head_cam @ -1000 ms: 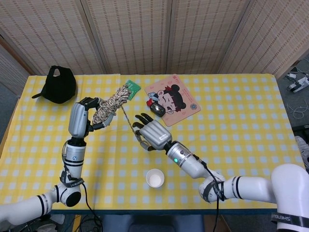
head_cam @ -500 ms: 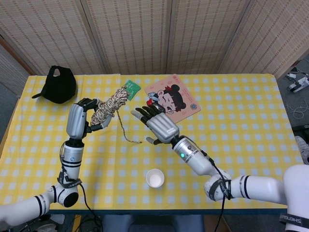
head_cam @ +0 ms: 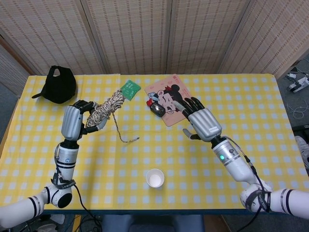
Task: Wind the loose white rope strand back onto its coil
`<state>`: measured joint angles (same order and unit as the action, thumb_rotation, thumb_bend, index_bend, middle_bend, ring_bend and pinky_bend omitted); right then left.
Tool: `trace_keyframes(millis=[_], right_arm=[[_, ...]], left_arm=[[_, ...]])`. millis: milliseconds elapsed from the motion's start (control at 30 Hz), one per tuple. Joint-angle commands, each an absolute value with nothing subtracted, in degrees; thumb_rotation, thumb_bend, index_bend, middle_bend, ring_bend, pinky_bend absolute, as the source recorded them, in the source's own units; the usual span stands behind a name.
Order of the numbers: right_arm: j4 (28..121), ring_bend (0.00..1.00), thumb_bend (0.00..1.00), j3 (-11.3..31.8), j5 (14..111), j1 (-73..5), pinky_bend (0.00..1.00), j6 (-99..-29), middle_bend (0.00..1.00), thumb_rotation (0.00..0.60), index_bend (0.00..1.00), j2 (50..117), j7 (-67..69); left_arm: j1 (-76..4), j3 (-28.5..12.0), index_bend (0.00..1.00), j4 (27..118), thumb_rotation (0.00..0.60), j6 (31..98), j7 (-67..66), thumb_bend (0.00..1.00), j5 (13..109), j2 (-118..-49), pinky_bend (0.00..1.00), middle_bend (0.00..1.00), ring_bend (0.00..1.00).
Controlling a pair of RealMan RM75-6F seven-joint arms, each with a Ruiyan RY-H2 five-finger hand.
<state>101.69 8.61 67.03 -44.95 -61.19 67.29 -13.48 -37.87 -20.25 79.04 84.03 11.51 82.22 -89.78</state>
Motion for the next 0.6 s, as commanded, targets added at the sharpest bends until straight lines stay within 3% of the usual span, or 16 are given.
trace_keyframes(millis=[33, 267, 600], right_arm=[[103.24, 0.0, 0.35, 5.49, 71.08, -39.34, 0.0, -66.32, 0.09, 0.6, 0.03, 63.56, -11.02], [102.87, 0.0, 0.36, 0.61, 77.74, -29.28, 0.0, -75.92, 0.13, 0.6, 0.08, 59.49, -8.31], [100.51, 0.0, 0.36, -3.06, 82.22, -17.88, 0.0, -85.84, 0.16, 0.6, 0.12, 57.3, -4.5]], left_arm=[[-37.63, -19.96, 0.78, 78.86, 0.6, 84.14, 11.47, 0.36, 82.46, -89.49, 0.49, 0.81, 0.64], [-37.03, -19.33, 0.78, 79.09, 0.6, 83.91, 11.27, 0.36, 82.4, -88.91, 0.49, 0.81, 0.64], [-36.5, -19.03, 0.78, 78.7, 0.6, 84.71, 10.88, 0.36, 82.72, -89.05, 0.49, 0.81, 0.64]])
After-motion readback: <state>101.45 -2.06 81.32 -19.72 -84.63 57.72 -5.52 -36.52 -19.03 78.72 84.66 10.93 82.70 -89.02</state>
